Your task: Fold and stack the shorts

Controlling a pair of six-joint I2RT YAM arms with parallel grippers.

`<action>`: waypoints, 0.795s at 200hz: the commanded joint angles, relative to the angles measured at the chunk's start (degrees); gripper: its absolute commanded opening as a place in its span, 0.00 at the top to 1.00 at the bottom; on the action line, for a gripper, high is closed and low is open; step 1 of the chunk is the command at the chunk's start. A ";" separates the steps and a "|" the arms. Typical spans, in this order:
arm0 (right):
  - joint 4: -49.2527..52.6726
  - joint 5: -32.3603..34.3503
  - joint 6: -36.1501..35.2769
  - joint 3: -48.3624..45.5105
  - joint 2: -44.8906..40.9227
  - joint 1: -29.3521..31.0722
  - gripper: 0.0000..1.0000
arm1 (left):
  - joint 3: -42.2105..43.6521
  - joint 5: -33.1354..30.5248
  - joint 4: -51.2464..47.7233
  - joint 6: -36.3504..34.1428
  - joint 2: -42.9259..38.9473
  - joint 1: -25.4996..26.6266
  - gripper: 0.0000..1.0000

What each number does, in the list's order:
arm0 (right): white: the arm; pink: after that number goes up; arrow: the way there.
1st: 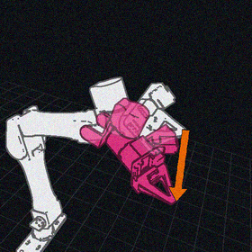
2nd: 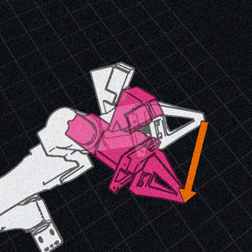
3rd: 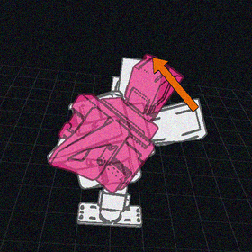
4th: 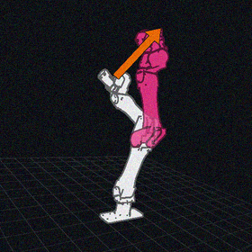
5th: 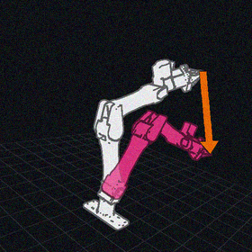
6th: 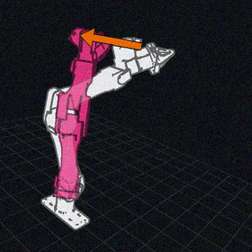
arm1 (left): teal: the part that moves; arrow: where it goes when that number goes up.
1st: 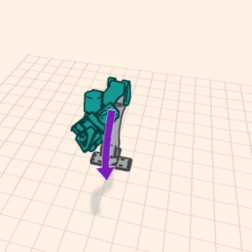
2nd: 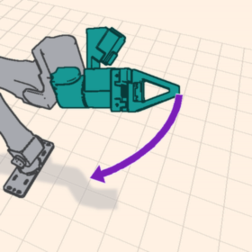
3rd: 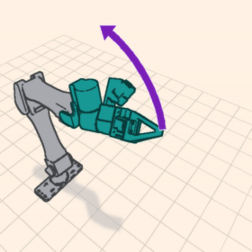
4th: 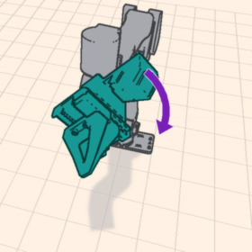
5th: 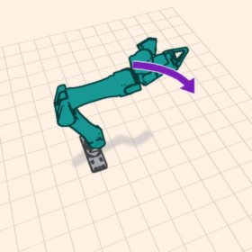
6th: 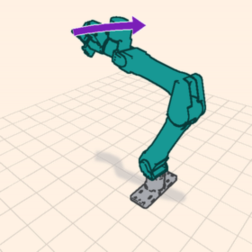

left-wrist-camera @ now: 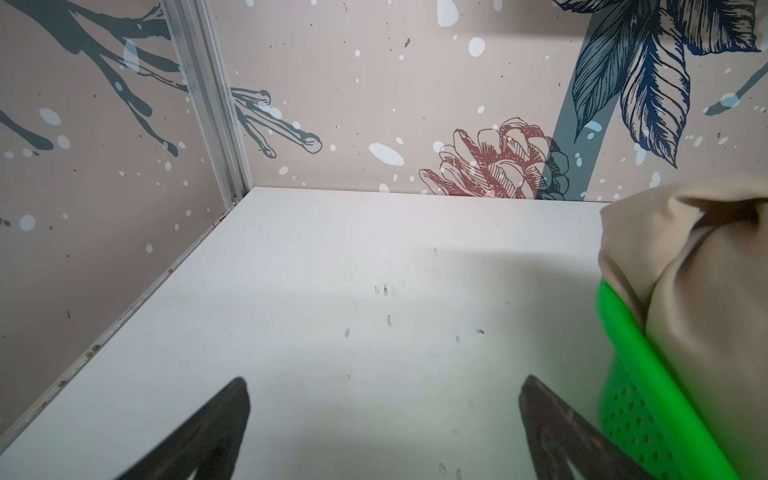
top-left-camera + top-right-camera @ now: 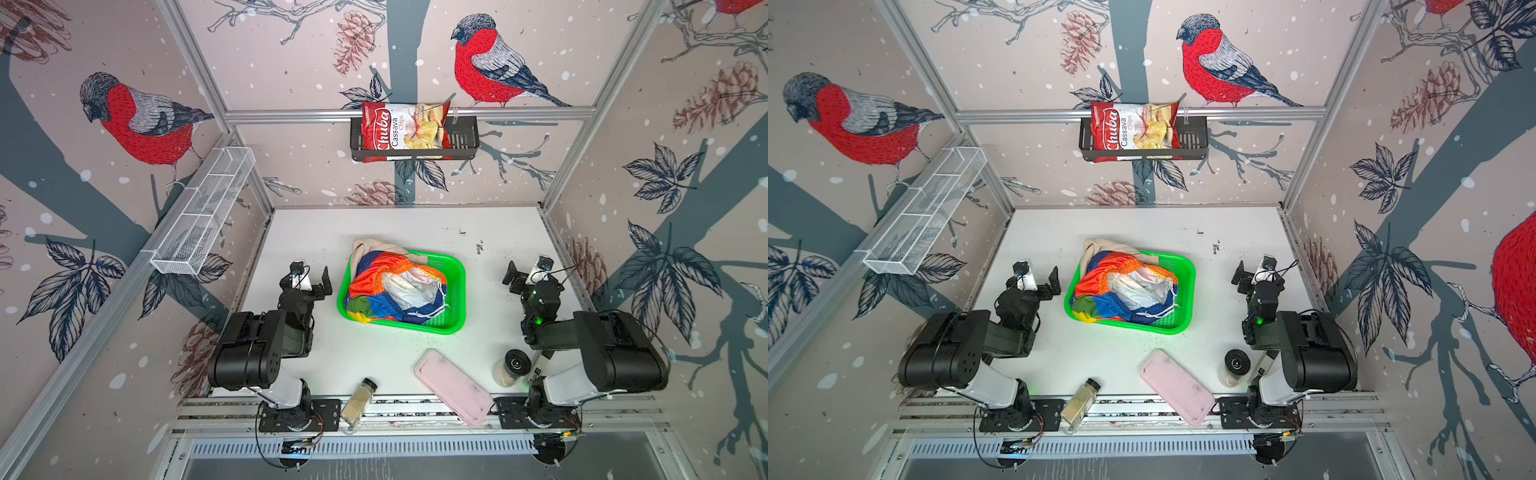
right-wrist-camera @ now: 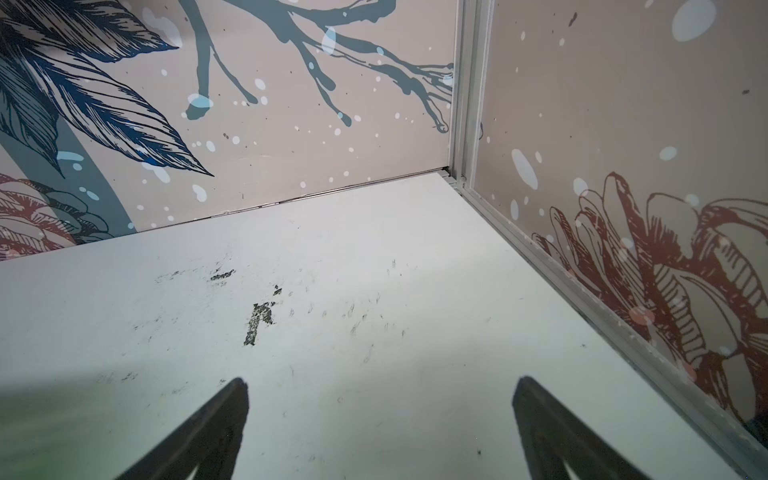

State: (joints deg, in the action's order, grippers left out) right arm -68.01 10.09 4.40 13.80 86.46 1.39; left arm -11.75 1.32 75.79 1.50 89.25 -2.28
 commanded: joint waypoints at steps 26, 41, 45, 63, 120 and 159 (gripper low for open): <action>-0.55 -0.22 -0.19 -0.18 -0.34 0.10 0.01 | -0.27 0.35 1.31 -0.09 -0.14 -0.08 0.01; -0.46 -0.32 -0.10 -0.18 -0.34 0.02 0.01 | -0.30 0.35 1.34 -0.09 -0.13 -0.09 0.01; -0.54 -0.33 -0.11 -0.19 -0.37 0.01 0.01 | -0.35 0.35 1.31 -0.09 -0.13 -0.03 0.01; -0.51 -0.50 -0.10 -0.20 -0.37 -0.14 0.01 | -0.44 0.22 1.03 -0.09 -0.13 -0.07 0.01; -0.46 -0.48 -0.10 -0.20 -0.40 -0.07 0.01 | -0.46 0.25 1.05 -0.09 -0.13 -0.02 0.01; -0.46 -0.59 -0.05 -0.18 -0.32 -0.07 0.01 | -0.42 0.12 1.04 -0.09 -0.13 0.04 0.01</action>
State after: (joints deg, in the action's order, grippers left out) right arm -68.01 10.07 4.43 13.65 86.30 1.32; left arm -11.97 1.32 75.77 1.50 89.25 -2.28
